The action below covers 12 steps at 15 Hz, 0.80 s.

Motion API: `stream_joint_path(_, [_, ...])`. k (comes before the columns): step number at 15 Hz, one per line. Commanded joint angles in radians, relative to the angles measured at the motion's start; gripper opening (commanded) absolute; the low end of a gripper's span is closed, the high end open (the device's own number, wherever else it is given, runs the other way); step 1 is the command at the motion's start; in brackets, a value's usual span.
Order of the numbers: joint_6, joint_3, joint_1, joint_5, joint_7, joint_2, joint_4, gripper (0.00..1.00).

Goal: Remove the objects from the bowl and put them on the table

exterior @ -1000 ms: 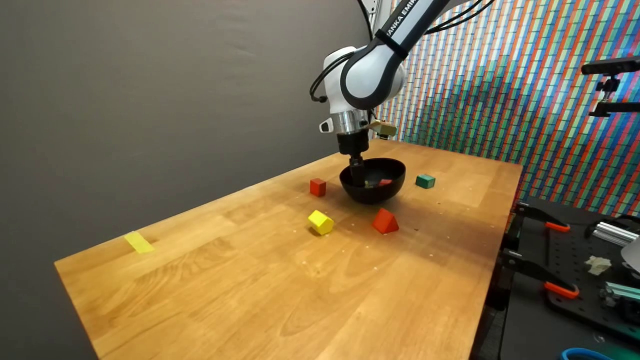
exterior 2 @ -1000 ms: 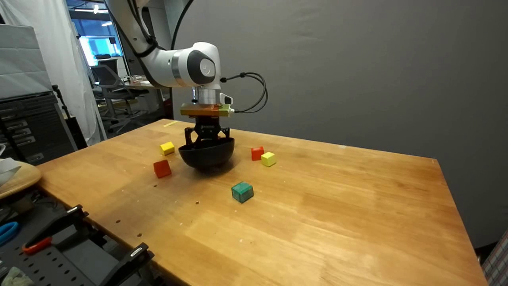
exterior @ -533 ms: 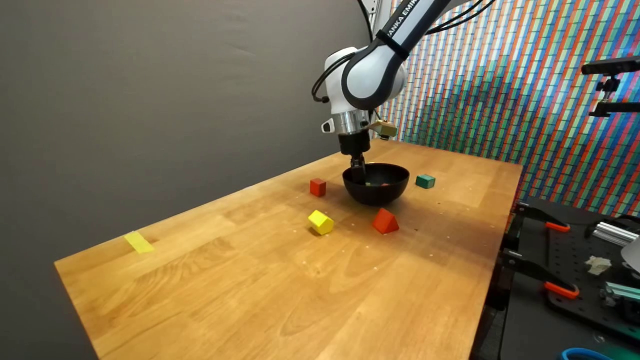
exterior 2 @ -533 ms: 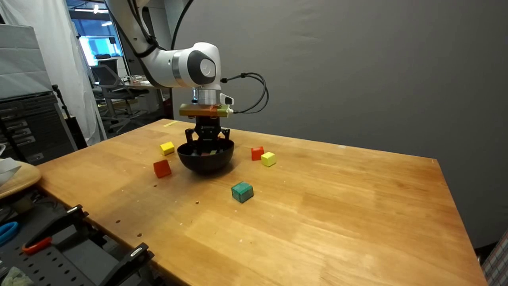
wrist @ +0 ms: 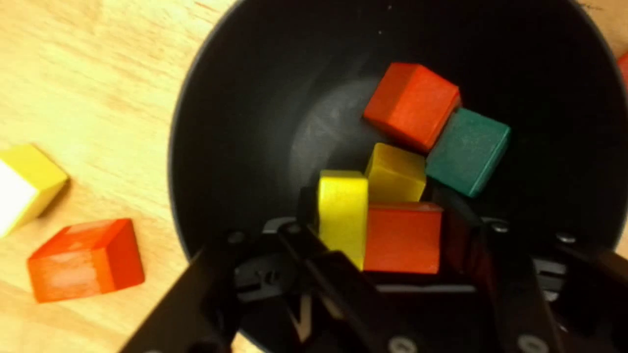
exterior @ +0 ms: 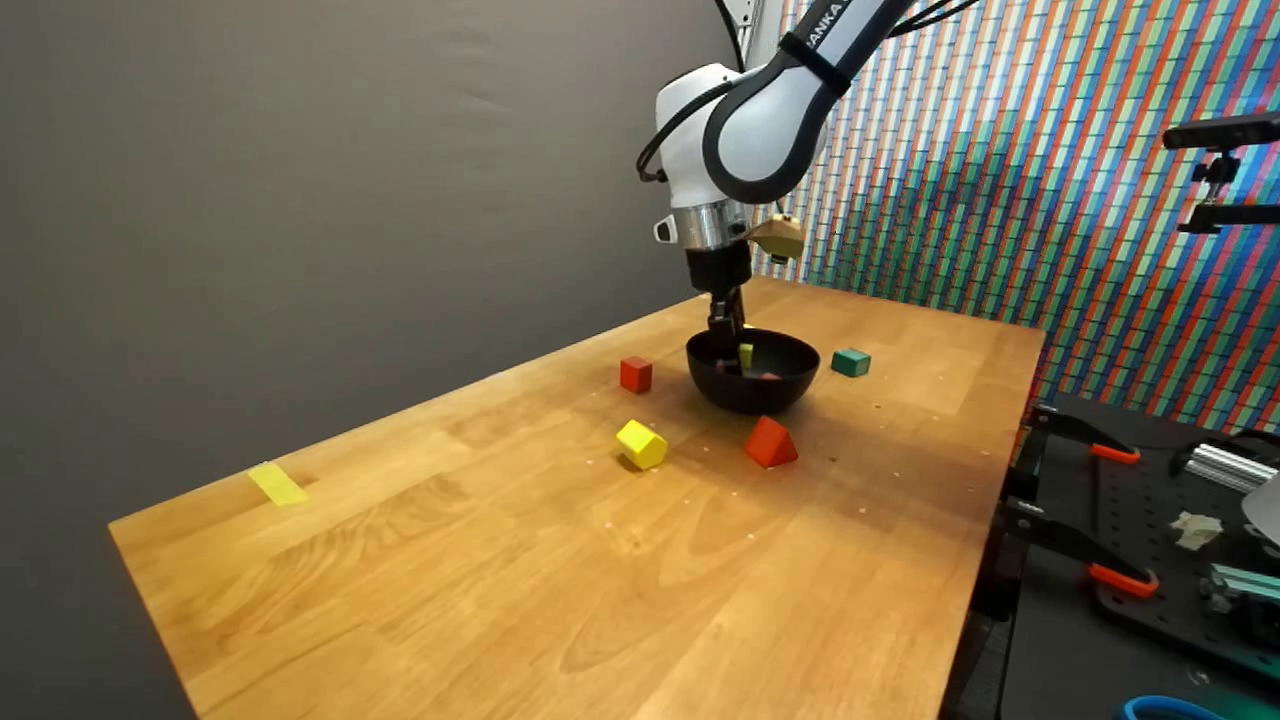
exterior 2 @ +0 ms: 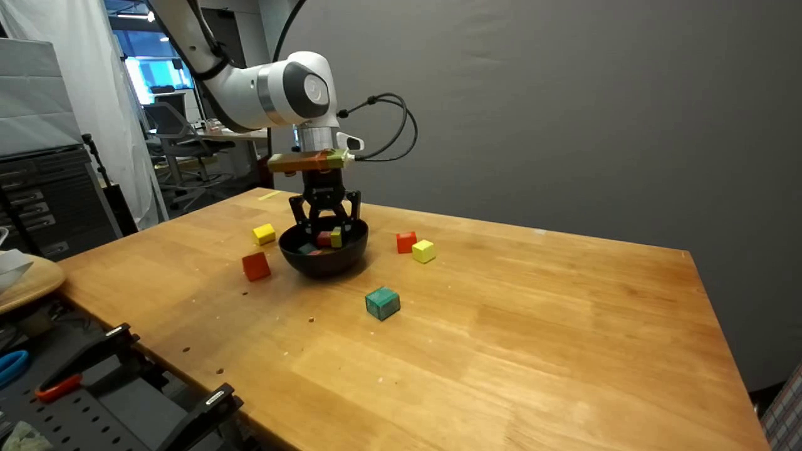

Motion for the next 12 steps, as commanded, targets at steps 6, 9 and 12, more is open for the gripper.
stream_joint_path(6, [0.051, -0.056, 0.032, -0.089, 0.27, -0.39, -0.396, 0.35])
stream_joint_path(9, [0.093, -0.047, -0.01, -0.003, 0.261, -0.419, -0.493, 0.35])
stream_joint_path(12, [0.172, -0.04, -0.044, 0.146, 0.236, -0.368, -0.542, 0.35])
